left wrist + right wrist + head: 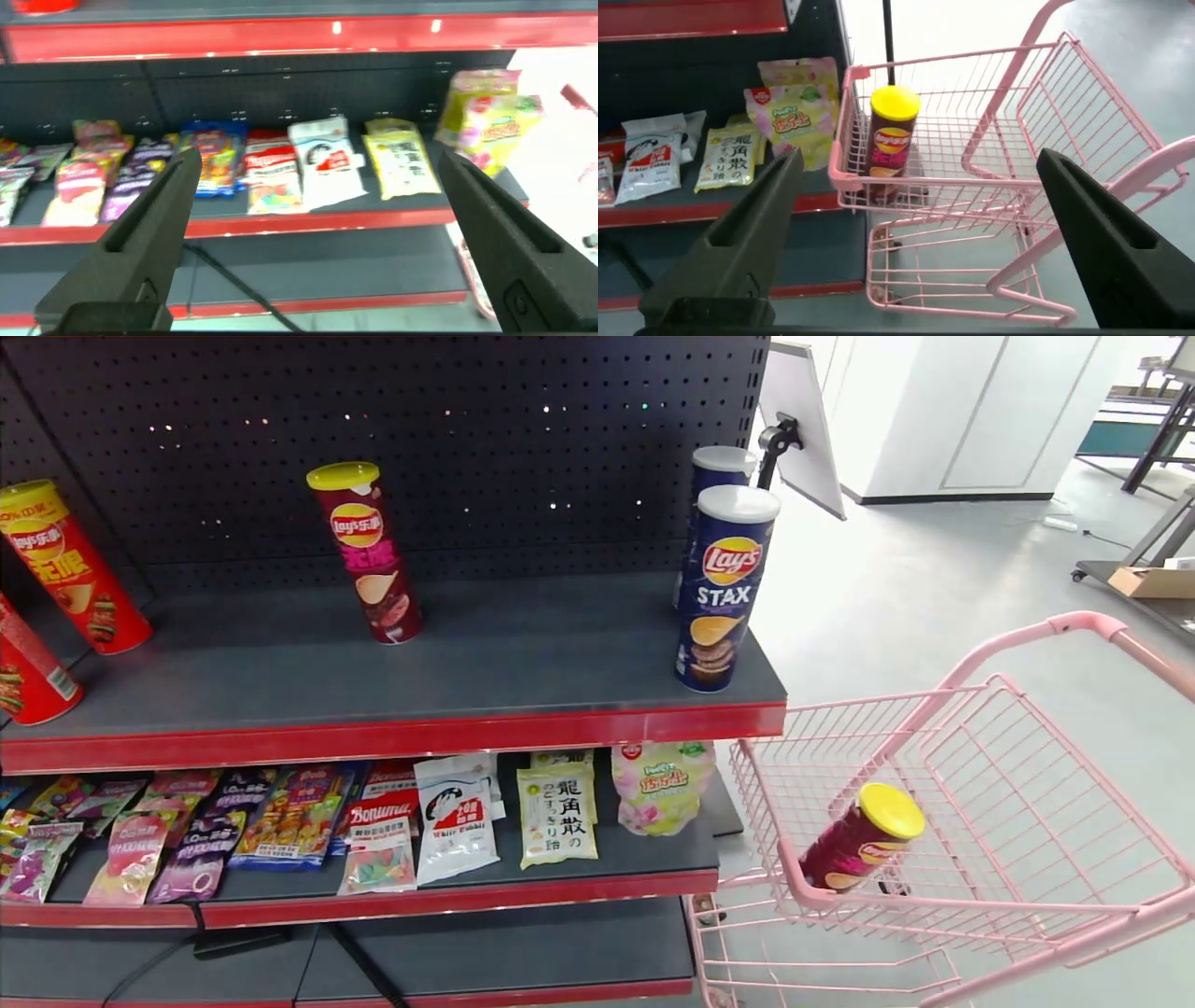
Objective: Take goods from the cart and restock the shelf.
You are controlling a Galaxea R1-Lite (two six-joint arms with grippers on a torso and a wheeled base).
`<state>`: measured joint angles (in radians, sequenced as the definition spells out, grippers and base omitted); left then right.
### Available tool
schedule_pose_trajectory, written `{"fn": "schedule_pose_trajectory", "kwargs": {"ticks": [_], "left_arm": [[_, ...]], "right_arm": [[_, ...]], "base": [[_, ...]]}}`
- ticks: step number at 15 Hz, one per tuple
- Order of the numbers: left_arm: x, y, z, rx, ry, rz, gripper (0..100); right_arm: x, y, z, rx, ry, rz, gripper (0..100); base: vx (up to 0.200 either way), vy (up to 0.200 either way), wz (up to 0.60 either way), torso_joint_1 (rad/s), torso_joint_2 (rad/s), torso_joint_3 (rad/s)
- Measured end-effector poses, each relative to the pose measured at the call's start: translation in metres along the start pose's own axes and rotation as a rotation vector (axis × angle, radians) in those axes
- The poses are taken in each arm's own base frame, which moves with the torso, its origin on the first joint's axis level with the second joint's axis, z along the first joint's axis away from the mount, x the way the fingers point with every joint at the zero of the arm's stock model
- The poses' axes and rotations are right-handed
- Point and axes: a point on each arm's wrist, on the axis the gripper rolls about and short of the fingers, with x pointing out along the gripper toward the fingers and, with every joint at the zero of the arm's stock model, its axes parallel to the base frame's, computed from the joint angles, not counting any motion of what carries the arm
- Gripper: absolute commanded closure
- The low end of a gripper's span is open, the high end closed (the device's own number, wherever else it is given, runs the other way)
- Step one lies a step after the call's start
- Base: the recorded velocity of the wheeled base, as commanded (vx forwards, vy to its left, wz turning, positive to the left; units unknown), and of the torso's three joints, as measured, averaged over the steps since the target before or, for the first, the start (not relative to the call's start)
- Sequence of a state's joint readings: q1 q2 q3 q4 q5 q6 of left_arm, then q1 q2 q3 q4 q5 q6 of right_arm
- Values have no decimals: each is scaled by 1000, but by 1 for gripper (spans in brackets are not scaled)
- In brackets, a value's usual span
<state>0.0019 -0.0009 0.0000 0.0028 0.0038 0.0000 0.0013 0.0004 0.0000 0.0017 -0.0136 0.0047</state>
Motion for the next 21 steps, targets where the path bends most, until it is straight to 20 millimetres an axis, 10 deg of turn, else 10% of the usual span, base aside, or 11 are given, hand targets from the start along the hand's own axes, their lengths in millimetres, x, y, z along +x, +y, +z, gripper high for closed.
{"fn": "schedule_pose_trajectory", "kwargs": {"ticks": [14,21], "left_arm": [[0,0,0,0,0,0,0],[0,0,0,0,0,1,0]], "right_arm": [[0,0,0,-1,0,0,0],[0,0,0,-1,0,0,0]], "base": [[0,0,0,0,0,0],[0,0,-600,5,1,2]]}}
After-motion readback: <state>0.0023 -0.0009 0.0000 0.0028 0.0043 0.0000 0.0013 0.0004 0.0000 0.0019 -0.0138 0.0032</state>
